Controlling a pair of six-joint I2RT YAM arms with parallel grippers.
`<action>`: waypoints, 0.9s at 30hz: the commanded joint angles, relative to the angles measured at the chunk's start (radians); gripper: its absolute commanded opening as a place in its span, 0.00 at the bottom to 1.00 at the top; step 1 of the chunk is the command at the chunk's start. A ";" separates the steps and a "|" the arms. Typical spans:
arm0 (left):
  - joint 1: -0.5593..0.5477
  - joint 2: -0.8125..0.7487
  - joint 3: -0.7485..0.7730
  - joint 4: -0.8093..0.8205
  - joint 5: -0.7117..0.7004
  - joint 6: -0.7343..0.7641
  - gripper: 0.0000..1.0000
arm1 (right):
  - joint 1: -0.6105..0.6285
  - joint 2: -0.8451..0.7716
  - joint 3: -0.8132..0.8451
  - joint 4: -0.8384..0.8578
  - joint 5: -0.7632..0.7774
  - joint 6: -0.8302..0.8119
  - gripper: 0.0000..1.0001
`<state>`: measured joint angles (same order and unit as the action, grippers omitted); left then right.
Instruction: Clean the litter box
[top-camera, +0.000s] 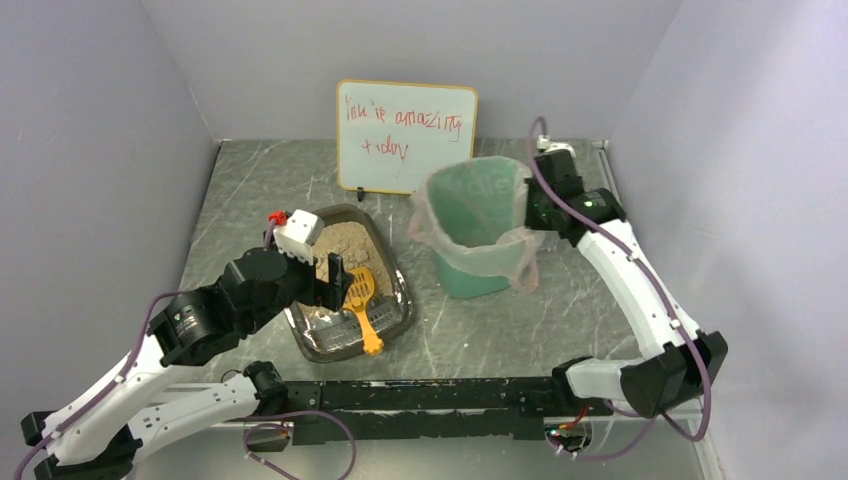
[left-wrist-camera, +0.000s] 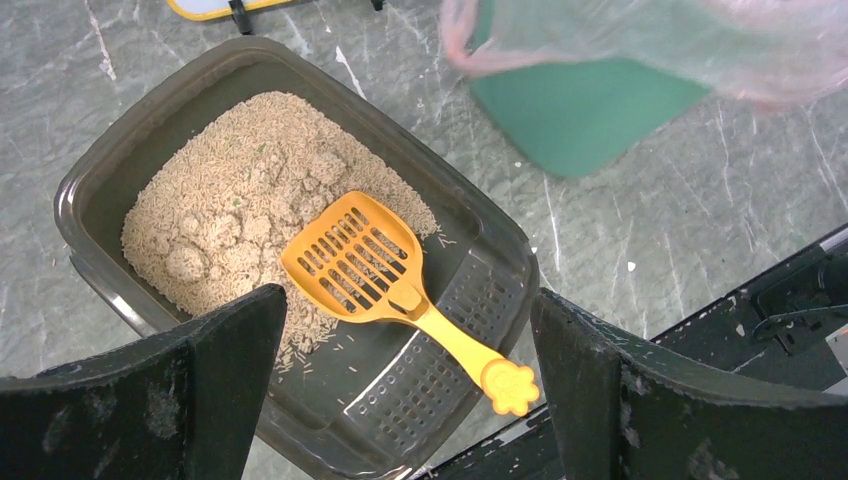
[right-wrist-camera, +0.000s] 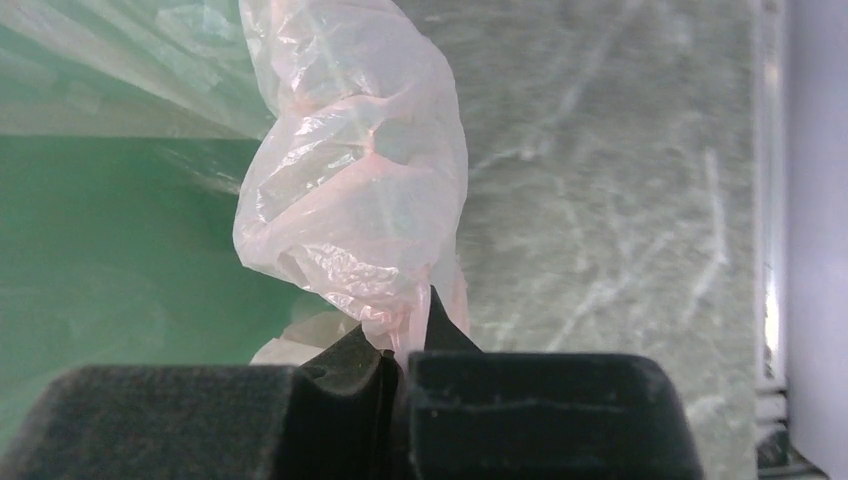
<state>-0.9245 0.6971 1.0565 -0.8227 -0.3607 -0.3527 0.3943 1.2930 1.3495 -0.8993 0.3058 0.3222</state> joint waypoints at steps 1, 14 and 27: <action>-0.003 -0.008 -0.009 0.019 0.000 0.018 0.98 | -0.153 -0.094 -0.021 0.031 0.018 -0.009 0.00; -0.003 0.021 -0.038 -0.052 -0.192 -0.094 0.98 | -0.305 -0.103 -0.072 0.072 -0.012 0.052 0.00; -0.002 0.114 -0.026 -0.234 -0.430 -0.413 0.98 | -0.308 -0.153 0.075 0.001 0.067 0.048 0.82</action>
<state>-0.9245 0.7784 1.0187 -0.9722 -0.6792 -0.6022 0.0883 1.1961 1.3205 -0.8913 0.3328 0.3721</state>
